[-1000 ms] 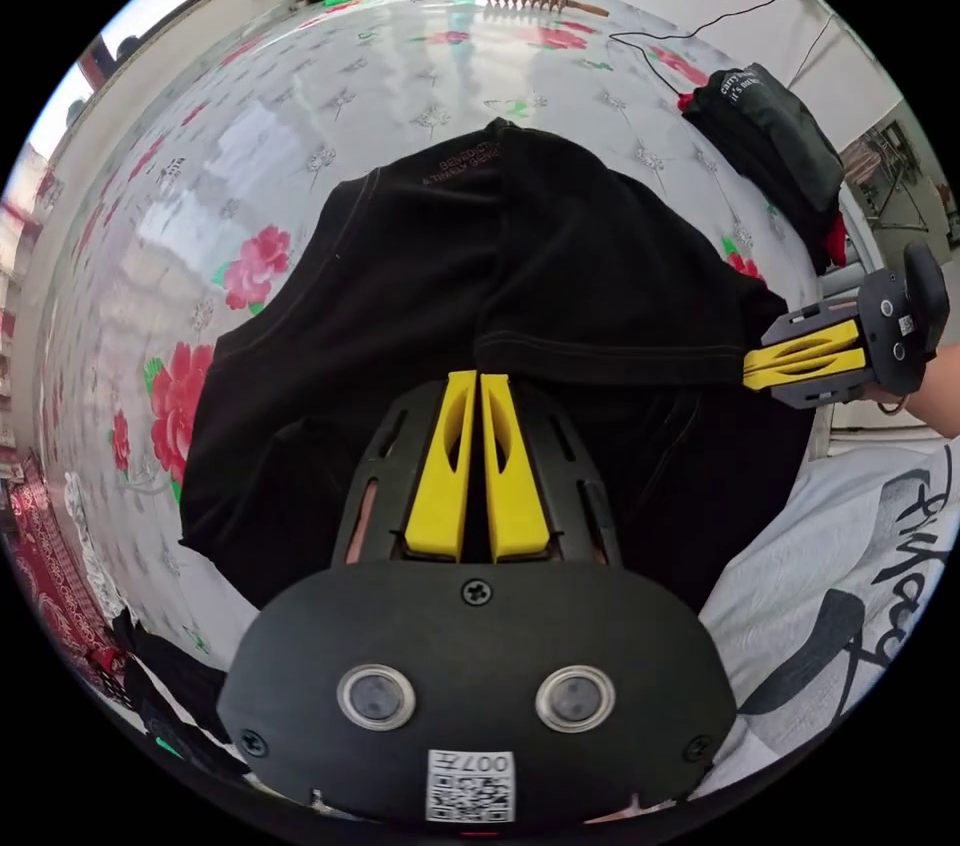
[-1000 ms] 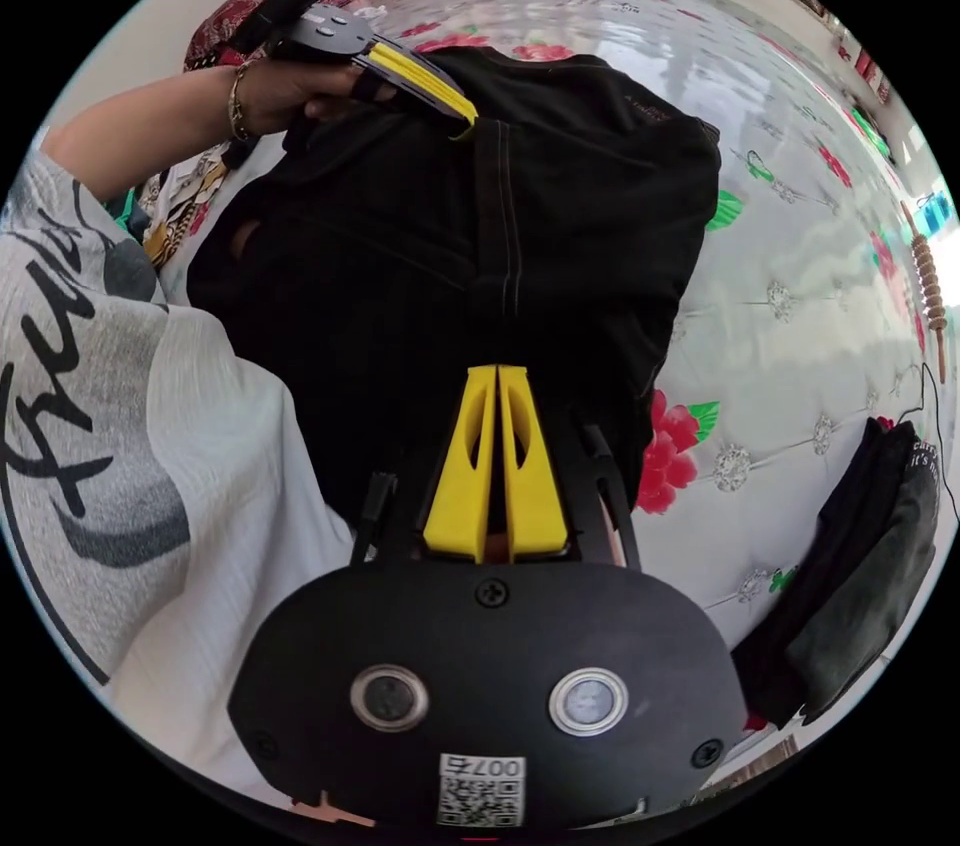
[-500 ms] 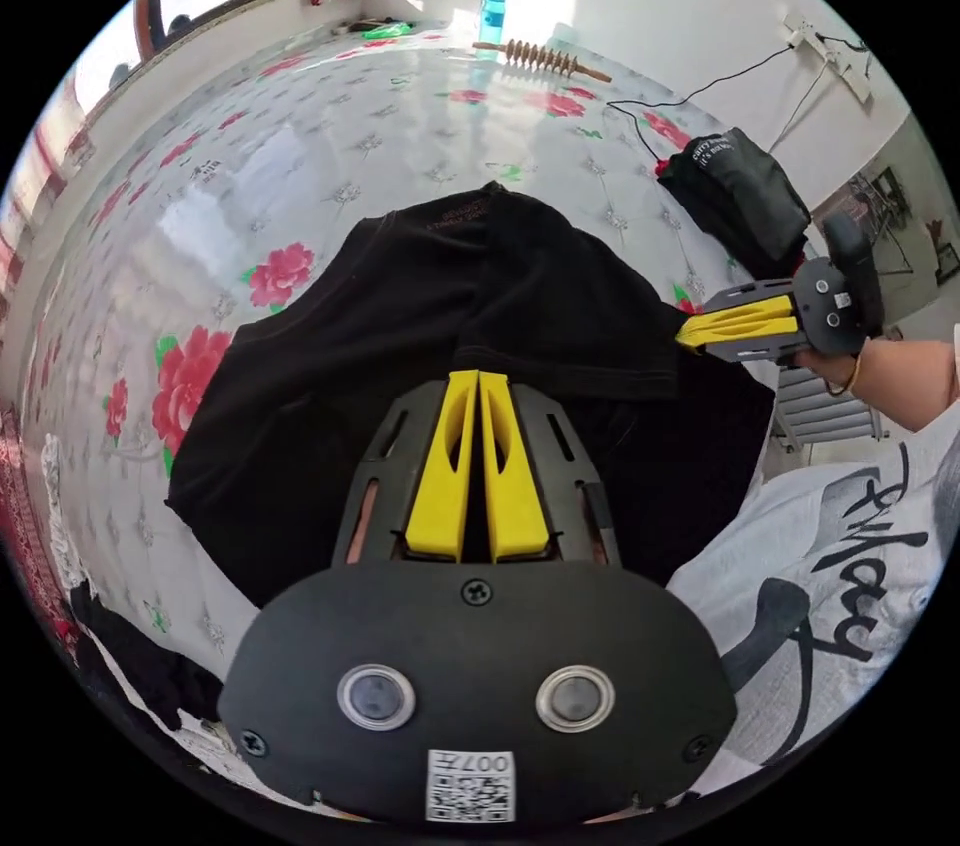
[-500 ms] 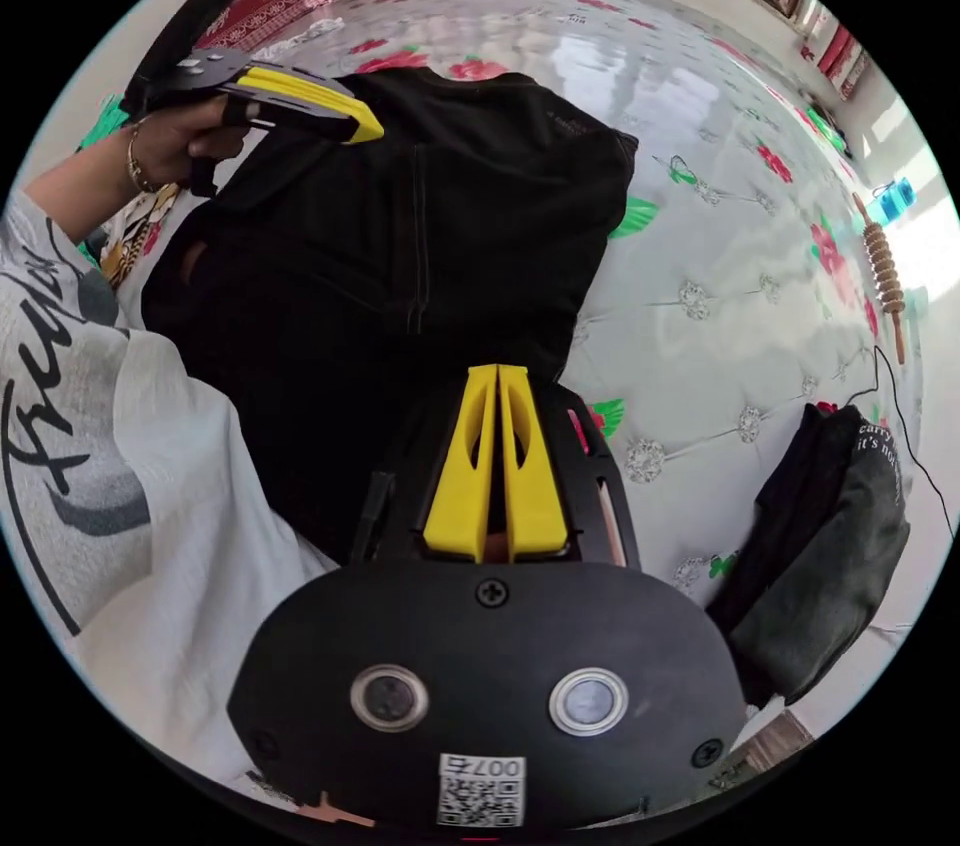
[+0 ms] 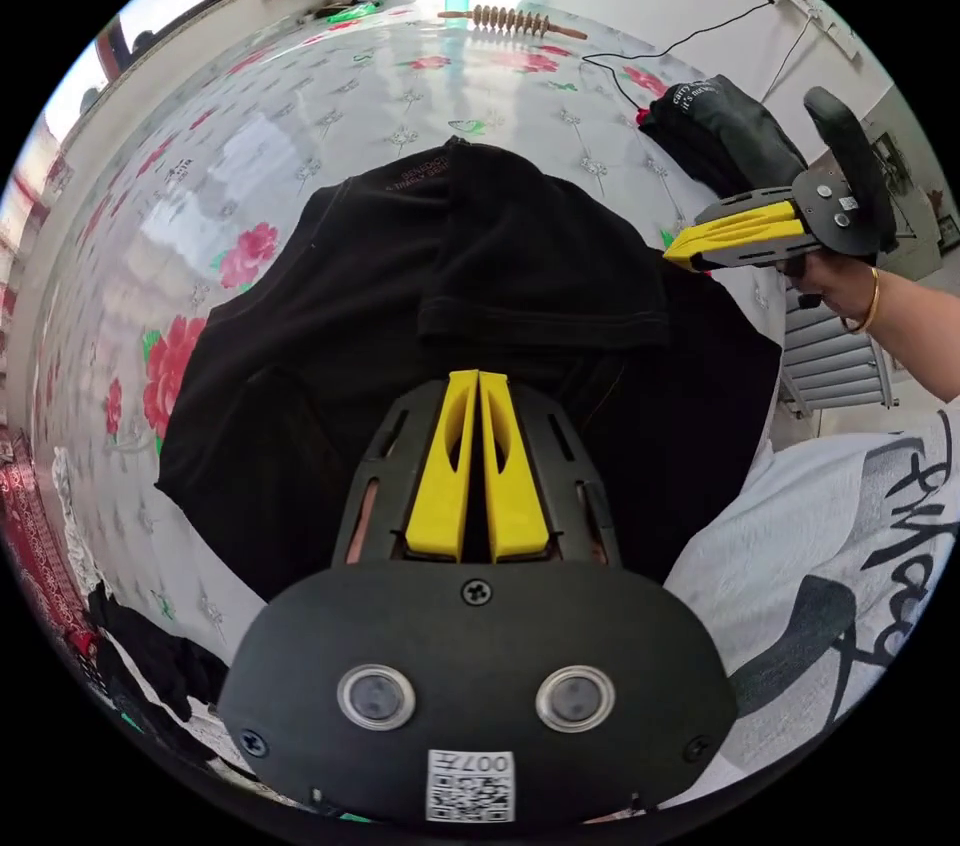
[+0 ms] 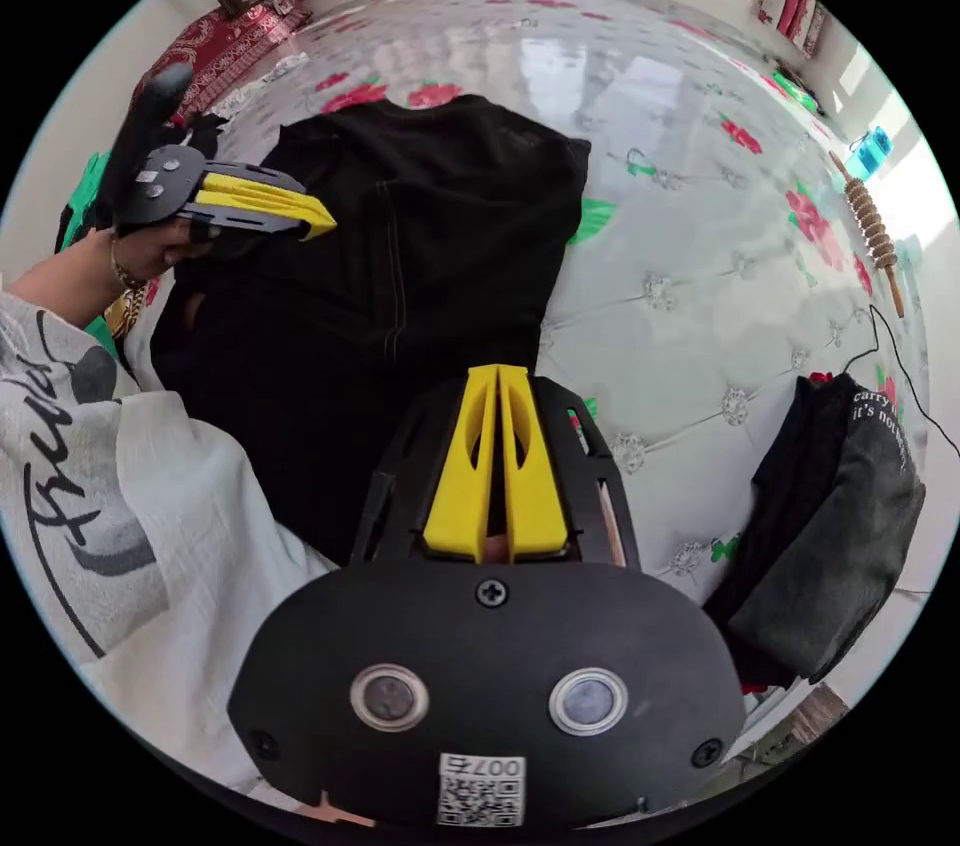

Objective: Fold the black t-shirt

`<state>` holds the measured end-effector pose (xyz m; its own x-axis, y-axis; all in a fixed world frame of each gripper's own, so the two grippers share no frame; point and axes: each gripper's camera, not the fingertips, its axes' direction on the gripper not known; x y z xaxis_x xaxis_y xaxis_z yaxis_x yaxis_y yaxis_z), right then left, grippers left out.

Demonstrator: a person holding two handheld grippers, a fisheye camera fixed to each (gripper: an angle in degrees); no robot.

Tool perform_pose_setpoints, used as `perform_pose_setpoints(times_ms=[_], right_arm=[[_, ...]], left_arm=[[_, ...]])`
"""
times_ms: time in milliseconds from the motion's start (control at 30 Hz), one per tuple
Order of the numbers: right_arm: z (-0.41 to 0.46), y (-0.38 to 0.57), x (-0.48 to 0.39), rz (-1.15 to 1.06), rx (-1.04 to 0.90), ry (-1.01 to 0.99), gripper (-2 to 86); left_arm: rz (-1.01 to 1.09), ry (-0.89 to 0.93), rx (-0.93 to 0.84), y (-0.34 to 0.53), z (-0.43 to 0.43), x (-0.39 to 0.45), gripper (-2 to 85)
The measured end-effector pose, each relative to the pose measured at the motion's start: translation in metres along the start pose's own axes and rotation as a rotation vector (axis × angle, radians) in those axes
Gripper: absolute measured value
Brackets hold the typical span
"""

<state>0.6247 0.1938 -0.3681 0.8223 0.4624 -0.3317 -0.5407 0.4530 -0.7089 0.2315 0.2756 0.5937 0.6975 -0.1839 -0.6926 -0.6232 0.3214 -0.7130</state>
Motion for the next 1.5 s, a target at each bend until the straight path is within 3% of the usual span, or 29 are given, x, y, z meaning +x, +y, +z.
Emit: perform_pose_setpoints(times_ms=[33,200,267,433,733,867,967,1233,1500], right_arm=[[-0.007,0.009,0.005,0.008,0.108,-0.019,-0.2],[-0.038,0.041,0.055,0.206,0.208,-0.198,0.8],[-0.046,0.071,0.083,0.31,0.206,-0.318,2.4],[-0.045,0.137,0.097,0.377,0.128,-0.331,5.9],[-0.009,0.146,0.069,0.318,-0.034,-0.279,7.5],[-0.006,0.132,0.049,0.237,-0.111,-0.043,4.0],[-0.01,0.131,0.047,0.2,-0.111,-0.057,1.8],[-0.065,0.168,0.084,0.267,0.134,-0.31,0.0],[-0.105,0.157,0.124,0.286,0.266,-0.542,-0.2]], left_arm=[[-0.036,-0.009,-0.016,0.017,-0.002,-0.006,-1.0],[-0.292,-0.032,-0.007,0.114,-0.027,-0.039,-0.9],[-0.434,-0.043,0.007,0.161,-0.039,-0.052,-0.7],[-0.737,-0.049,-0.003,0.295,-0.059,-0.069,3.0],[-0.676,0.022,-0.146,0.349,-0.01,-0.066,7.9],[-0.539,0.012,-0.217,0.342,-0.003,-0.072,4.5],[-0.465,0.011,-0.26,0.344,0.0,-0.081,0.9],[-0.593,0.246,0.077,0.414,-0.055,-0.132,-0.5],[-0.603,0.344,0.166,0.426,-0.071,-0.186,-0.5]])
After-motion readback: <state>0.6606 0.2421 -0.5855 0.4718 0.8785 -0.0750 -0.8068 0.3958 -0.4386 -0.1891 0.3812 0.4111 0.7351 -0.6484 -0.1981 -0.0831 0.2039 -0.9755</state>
